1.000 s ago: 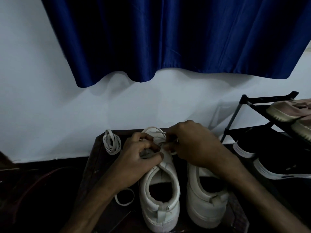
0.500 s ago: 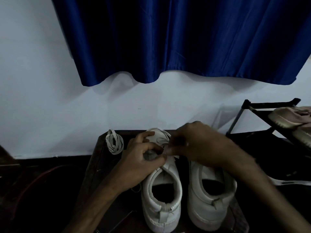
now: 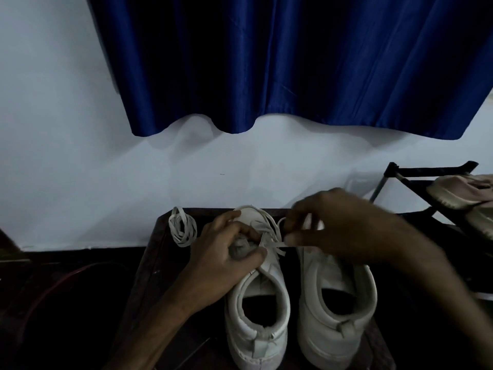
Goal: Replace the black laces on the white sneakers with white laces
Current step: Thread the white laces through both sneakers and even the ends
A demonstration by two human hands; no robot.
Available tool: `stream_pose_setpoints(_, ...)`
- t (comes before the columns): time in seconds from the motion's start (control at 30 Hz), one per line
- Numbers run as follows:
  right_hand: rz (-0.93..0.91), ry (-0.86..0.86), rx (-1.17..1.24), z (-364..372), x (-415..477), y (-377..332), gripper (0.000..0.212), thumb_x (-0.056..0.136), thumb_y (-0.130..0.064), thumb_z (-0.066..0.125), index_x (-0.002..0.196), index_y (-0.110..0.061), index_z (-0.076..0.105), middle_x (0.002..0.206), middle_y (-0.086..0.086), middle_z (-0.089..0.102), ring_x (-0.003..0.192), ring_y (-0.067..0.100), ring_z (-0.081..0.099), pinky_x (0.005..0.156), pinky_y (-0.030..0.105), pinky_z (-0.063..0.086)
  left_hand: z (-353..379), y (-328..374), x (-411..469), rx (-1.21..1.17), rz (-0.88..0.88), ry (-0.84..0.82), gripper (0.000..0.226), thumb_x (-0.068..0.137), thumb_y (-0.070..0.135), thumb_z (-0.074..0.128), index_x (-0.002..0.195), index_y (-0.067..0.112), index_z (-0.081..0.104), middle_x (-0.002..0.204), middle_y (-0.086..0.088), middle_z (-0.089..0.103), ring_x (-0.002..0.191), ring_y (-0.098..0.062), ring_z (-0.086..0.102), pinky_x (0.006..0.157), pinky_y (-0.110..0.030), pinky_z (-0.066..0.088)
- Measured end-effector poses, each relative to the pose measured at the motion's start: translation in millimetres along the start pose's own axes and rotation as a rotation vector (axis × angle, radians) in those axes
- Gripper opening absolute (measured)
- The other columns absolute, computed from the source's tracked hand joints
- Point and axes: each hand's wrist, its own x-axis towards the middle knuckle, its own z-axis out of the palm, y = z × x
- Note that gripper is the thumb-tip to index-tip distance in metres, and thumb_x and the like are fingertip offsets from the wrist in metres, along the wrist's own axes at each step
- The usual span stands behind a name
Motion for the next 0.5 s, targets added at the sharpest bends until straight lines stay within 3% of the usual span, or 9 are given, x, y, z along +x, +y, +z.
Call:
stream_pose_setpoints(0.07,-0.027,0.065,0.0,23,13,-9,0.023,0.083,-0.053,0.067,0.093,-0.032,0.066,0.093,-0.012,0.067,0.086,0.011,0.064,0.078,0.034,0.053,0,0,0,0.033,0.032,0.015,0.044,0.066,0.066,0.058,0.101,0.04,0.066,0.135,0.025,0.045,0.132,-0.002,0.041,0.11,-0.042,0.037)
stream_pose_setpoints(0.17,-0.049,0.145,-0.101,41,19,-17,0.011,0.087,-0.04,0.067,0.084,-0.031,0.061,0.09,-0.005,0.063,0.087,0.021,0.064,0.069,0.028,0.041,1,-3,1,0.033,0.058,0.023,0.045,0.07,0.065,0.059,0.108,0.042,0.064,0.135,0.024,0.048,0.132,-0.008,0.044,0.108,-0.048,0.037)
stream_pose_setpoints(0.27,-0.074,0.079,-0.108,13,1,-16,0.019,0.084,-0.041,0.071,0.074,-0.03,0.059,0.078,-0.013,0.063,0.08,0.01,0.064,0.071,0.027,0.046,3,-5,1,0.049,0.04,0.039,0.044,0.068,0.068,0.058,0.107,0.048,0.062,0.136,0.024,0.047,0.135,-0.007,0.041,0.11,-0.049,0.035)
stream_pose_setpoints(0.37,-0.058,-0.065,0.091,-32,-29,-4,0.011,0.075,-0.049,0.074,0.075,-0.039,0.07,0.073,-0.023,0.068,0.073,-0.004,0.064,0.068,0.017,0.049,2,-5,0,0.042,0.033,0.029,0.044,0.067,0.069,0.057,0.11,0.058,0.055,0.139,0.026,0.043,0.135,-0.003,0.039,0.111,-0.048,0.033)
stream_pose_setpoints(0.43,-0.014,-0.117,0.062,-36,-31,1,0.018,0.067,-0.063,0.068,0.08,-0.05,0.068,0.079,-0.028,0.068,0.076,-0.008,0.063,0.074,0.021,0.052,2,-4,-1,0.037,0.028,0.016,0.042,0.067,0.07,0.056,0.109,0.06,0.055,0.144,0.025,0.04,0.138,-0.002,0.035,0.113,-0.046,0.033)
stream_pose_setpoints(0.5,0.042,-0.112,0.014,-20,-16,-2,0.026,0.071,-0.066,0.067,0.089,-0.048,0.068,0.088,-0.023,0.068,0.083,-0.003,0.064,0.082,0.031,0.054,2,-2,-2,0.036,0.001,0.0,0.042,0.066,0.073,0.053,0.107,0.064,0.051,0.149,0.025,0.036,0.141,0.004,0.029,0.116,-0.044,0.028)
